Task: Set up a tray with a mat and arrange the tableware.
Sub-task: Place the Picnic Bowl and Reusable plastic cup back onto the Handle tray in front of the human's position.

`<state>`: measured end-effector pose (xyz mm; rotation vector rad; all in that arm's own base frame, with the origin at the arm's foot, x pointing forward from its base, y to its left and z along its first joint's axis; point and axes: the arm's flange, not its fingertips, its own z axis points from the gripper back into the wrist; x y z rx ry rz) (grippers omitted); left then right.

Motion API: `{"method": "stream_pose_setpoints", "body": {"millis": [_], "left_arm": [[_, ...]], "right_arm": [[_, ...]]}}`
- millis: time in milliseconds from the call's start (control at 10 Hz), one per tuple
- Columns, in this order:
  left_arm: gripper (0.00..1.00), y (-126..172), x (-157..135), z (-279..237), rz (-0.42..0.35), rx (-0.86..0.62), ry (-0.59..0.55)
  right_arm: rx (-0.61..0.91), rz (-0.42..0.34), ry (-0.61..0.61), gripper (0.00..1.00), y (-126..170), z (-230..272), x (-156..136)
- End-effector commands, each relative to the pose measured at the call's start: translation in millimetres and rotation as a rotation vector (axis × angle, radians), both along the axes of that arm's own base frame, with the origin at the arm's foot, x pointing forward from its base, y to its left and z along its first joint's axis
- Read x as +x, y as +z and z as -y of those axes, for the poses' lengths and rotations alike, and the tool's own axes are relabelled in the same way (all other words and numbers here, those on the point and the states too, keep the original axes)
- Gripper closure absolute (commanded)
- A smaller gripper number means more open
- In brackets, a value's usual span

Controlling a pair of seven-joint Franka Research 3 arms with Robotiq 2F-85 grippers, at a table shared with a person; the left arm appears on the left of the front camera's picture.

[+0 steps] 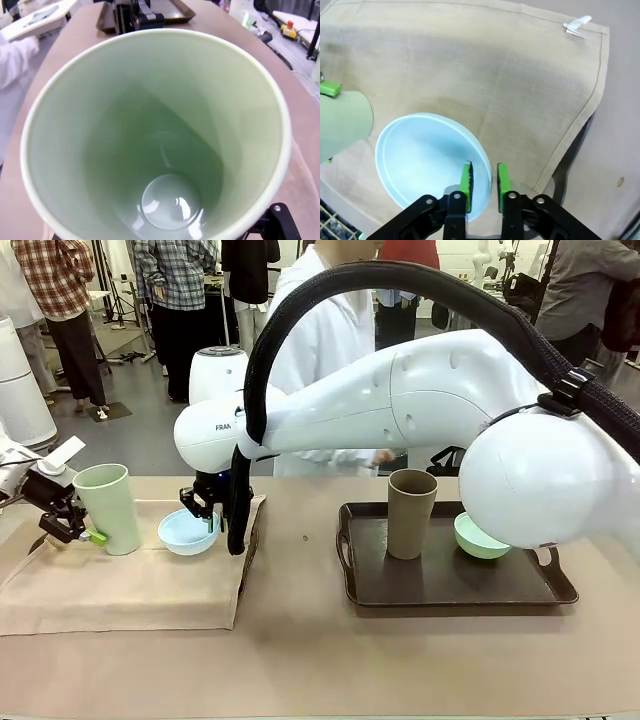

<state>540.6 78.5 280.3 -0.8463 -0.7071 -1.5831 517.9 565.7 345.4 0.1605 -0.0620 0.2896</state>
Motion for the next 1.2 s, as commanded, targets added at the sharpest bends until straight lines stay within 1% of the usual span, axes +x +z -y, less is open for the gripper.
{"method": "stream_pose_setpoints", "body": {"millis": [0, 100, 200, 300, 400, 500, 600, 700, 800, 900, 1000, 1100], "left_arm": [[0.0, 2, -1, -3, -0.003, 0.008, -0.005], [0.0, 4, -1, -5, -0.04, 0.032, 0.0], [0.0, 6, -1, -8, -0.082, 0.07, 0.02], [0.0, 13, -3, -12, -0.131, 0.135, 0.025], [0.0, 18, -4, -14, -0.142, 0.166, 0.038], [0.0, 31, -9, -16, -0.161, 0.24, 0.065], [0.0, 46, -15, -17, -0.172, 0.313, 0.089], [0.0, 64, -20, -17, -0.151, 0.359, 0.091], [0.0, 78, -25, -17, -0.135, 0.398, 0.117], [0.0, 91, -32, -14, -0.142, 0.445, 0.149], [0.0, 105, -38, -8, -0.186, 0.498, 0.205], [0.0, 120, -49, 3, -0.228, 0.585, 0.298]], "right_arm": [[0.005, -0.02, 0.013, 0.0, 9, -3, 2], [-0.003, -0.009, 0.012, 0.0, 14, 0, 0], [-0.01, -0.005, 0.008, 0.52, 19, 4, -4], [-0.014, 0.003, 0.008, 0.42, 27, 9, -7], [-0.011, 0.008, 0.007, 0.32, 32, 13, -9], [-0.004, 0.023, 0.002, 0.22, 40, 19, -13], [-0.007, 0.024, 0.007, 0.19, 47, 25, -16], [-0.005, 0.038, -0.006, 0.19, 53, 31, -18], [0.005, 0.05, -0.008, 0.19, 60, 36, -20], [0.012, 0.065, -0.012, 0.19, 66, 43, -26], [0.019, 0.072, -0.015, 0.19, 72, 51, -30], [0.032, 0.083, -0.018, 0.19, 82, 61, -36]]}}
